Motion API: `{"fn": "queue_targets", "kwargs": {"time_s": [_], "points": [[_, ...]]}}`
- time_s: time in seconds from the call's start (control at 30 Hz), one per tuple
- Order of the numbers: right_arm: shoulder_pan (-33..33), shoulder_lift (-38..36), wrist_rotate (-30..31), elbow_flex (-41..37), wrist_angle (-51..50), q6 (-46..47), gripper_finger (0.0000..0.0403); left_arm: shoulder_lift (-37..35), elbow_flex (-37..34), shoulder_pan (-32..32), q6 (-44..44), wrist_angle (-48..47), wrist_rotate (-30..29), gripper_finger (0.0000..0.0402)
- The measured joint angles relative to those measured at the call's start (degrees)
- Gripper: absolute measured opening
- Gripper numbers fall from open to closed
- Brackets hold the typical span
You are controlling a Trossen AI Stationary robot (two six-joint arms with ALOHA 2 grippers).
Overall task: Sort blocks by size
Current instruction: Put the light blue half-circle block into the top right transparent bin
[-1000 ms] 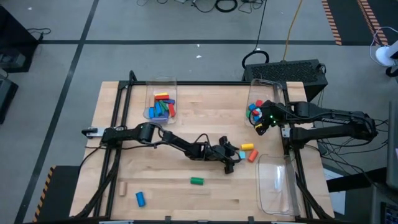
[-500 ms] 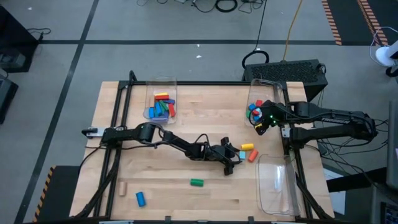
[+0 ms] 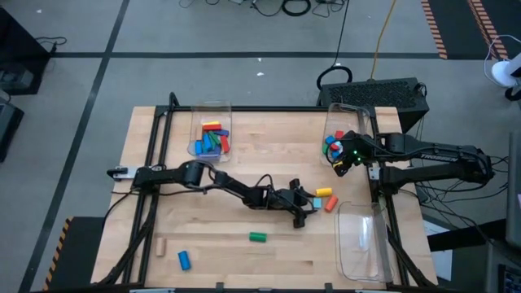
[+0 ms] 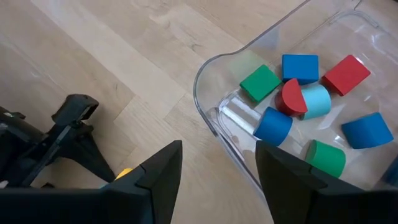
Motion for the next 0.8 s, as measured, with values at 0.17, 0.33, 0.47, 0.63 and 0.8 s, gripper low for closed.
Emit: {"fn": "queue_targets", "kwargs": {"time_s": [0.17,0.33,0.47,0.63,0.8], "points": [[0.0,0.0,-0.2,0.0,0.0,0.0,0.0187,1.5,2.2,0.0,-0.1,-0.6,0.8,0.026],[0.2,0.2,-0.3,0.0,-0.1,0.0,0.0187,2.4,3.1,0.0,0.8,0.1,1.3,0.026],[0.2,0.2,-0.3,0.0,-0.4,-0.3,0.0187,2.4,3.1,0.0,1.6,-0.1,1.0,0.026],[0.2,0.2,-0.3,0.0,-0.4,-0.3,0.0187,2.4,3.1,0.1,1.6,-0.1,0.9,0.025],[0.2,0.2,-0.3,0.0,-0.4,-0.4,0.0187,2.4,3.1,0.2,1.7,-0.1,1.0,0.0203]]}}
